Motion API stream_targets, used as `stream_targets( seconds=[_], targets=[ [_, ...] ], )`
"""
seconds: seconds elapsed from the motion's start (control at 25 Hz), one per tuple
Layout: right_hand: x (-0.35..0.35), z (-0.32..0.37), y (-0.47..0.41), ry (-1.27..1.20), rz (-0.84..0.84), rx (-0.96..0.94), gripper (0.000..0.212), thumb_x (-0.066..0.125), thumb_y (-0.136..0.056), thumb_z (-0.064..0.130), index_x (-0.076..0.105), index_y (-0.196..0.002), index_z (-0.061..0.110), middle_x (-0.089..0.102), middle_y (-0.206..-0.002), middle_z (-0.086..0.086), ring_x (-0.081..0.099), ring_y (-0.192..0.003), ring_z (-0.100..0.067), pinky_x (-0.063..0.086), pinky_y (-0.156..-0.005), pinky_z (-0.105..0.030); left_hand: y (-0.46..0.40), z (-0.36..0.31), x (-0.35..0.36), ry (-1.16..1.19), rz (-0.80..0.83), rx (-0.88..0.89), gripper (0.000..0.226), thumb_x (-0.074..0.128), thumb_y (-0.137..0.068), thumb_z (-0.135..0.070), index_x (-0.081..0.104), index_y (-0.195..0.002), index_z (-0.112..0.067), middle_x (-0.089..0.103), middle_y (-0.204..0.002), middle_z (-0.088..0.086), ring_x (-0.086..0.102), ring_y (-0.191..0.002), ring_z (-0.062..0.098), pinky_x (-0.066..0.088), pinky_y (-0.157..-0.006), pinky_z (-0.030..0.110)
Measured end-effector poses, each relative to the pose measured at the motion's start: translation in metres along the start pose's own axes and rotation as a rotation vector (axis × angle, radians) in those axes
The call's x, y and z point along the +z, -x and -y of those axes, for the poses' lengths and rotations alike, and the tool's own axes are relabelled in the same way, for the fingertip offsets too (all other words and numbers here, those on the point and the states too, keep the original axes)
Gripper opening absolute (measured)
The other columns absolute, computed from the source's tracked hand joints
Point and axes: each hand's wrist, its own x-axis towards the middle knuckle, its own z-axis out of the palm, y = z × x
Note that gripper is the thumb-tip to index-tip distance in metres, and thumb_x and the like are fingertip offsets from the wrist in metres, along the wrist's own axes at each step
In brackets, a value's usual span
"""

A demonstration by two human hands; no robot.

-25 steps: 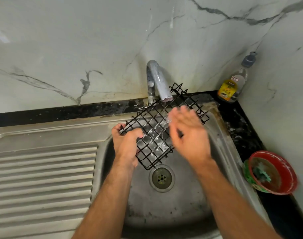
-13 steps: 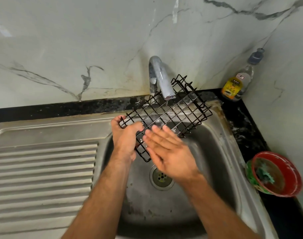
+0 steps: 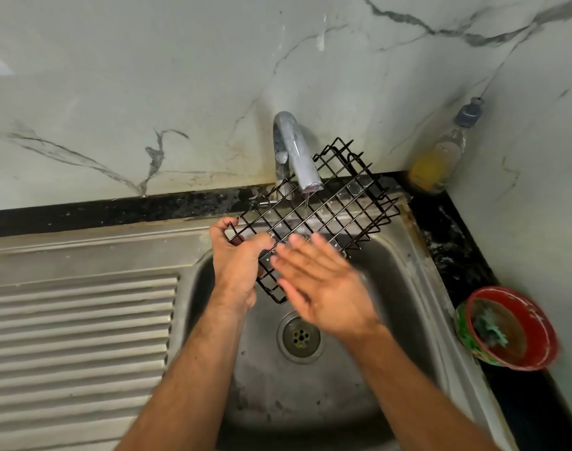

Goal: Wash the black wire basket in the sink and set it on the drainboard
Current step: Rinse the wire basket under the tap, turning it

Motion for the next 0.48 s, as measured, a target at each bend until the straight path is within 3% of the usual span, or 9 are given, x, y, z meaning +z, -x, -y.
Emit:
stream_targets(
  seconds=[0.12,0.24,0.28,0.36,0.48],
  targets=[
    [-0.006,-0.025,-0.004,0.052,-0.058,0.232,0.036,0.050,-0.102,0.034,0.064,-0.133,0.021,0.053,-0.147,-0.007,0.041,-0.143,-0.027,0.026,-0.120,-0.057,0.000,0.003,-0.006,-0.018,-0.008,0.005,0.059,0.071,-0.071,-0.004,0.046,-0.112,-0.038,0.056,-0.114,0.008,0.053,-0.095,0.016,0.042,-0.074,0.034],
    [-0.011,-0.044,-0.014,0.067,-0.102,0.418,0.035,0.052,-0.100,0.034,0.066,-0.131,0.025,0.048,-0.151,-0.012,0.035,-0.146,-0.032,0.018,-0.122,-0.059,0.002,0.004,-0.012,-0.013,-0.028,-0.043,0.065,0.075,-0.053,-0.016,0.048,-0.103,-0.048,0.058,-0.127,0.015,0.057,-0.109,0.026,0.051,-0.094,0.052],
    [-0.010,-0.040,-0.017,0.060,-0.110,0.398,0.035,0.054,-0.099,0.034,0.067,-0.130,0.022,0.051,-0.149,-0.011,0.038,-0.145,-0.033,0.021,-0.120,-0.060,0.002,0.004,-0.013,-0.006,-0.035,-0.065,0.066,0.075,-0.046,-0.020,0.049,-0.098,-0.053,0.057,-0.131,0.018,0.056,-0.116,0.029,0.048,-0.102,0.061],
    [-0.002,-0.019,-0.019,0.027,-0.119,0.257,0.037,0.060,-0.096,0.032,0.070,-0.126,0.013,0.061,-0.138,-0.010,0.048,-0.138,-0.032,0.034,-0.115,-0.060,0.000,0.006,-0.015,0.015,-0.040,-0.081,0.064,0.074,-0.039,-0.025,0.051,-0.090,-0.055,0.058,-0.131,0.015,0.055,-0.122,0.032,0.039,-0.109,0.065],
    [0.005,0.014,-0.011,-0.040,-0.070,0.046,0.030,0.066,-0.094,0.028,0.076,-0.115,0.010,0.069,-0.127,-0.008,0.059,-0.128,-0.023,0.047,-0.107,-0.049,-0.002,0.011,-0.019,0.048,-0.042,-0.059,0.064,0.072,-0.037,-0.027,0.050,-0.093,-0.049,0.060,-0.109,0.005,0.054,-0.109,0.027,0.035,-0.110,0.063]
  ],
)
